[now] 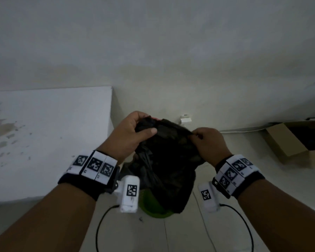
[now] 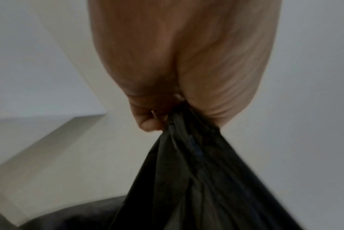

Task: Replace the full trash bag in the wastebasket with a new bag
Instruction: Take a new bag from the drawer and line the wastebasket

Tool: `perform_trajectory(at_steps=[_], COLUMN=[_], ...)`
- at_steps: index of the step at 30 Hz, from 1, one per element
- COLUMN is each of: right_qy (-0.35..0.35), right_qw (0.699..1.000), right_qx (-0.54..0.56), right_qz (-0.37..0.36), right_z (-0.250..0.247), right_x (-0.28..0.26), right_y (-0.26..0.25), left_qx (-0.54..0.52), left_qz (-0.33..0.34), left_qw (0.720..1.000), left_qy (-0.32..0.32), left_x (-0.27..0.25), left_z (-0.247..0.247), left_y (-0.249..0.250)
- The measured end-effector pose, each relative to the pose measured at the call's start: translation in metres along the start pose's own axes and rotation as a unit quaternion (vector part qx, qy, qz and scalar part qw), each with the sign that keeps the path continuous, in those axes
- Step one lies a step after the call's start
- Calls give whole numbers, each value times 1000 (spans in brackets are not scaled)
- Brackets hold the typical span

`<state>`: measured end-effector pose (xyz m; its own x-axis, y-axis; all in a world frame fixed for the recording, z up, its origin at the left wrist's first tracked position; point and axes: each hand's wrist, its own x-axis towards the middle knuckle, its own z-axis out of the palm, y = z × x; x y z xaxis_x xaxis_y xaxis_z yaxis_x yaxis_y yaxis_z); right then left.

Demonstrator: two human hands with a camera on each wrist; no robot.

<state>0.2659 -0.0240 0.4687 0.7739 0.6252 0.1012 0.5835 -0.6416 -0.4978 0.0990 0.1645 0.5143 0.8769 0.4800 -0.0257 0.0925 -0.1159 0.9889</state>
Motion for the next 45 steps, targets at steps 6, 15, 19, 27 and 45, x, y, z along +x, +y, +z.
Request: perform_trajectory(at_steps=[6, 15, 19, 27, 45], right_qy=[-5, -97, -131, -142, -86], right_qw=[1000, 993, 983, 972, 964], right_qx=[18, 48, 85, 107, 220], right_qz=[-10, 46, 99, 153, 119], right_z=[-9, 61, 107, 214, 439], right_x=[15, 12, 2, -24, 7], right_y=[48, 96, 119, 183, 294], left_qx=[341, 45, -52, 9, 165], left_qz=[-7, -203, -249, -269, -153], left_qw=[938, 959, 938, 928, 955], left_qy=[60, 194, 237, 256, 194], left_x=[3, -14, -21, -33, 7], left_z=[5, 43, 58, 71, 62], left_y=[-27, -96, -146, -263, -542])
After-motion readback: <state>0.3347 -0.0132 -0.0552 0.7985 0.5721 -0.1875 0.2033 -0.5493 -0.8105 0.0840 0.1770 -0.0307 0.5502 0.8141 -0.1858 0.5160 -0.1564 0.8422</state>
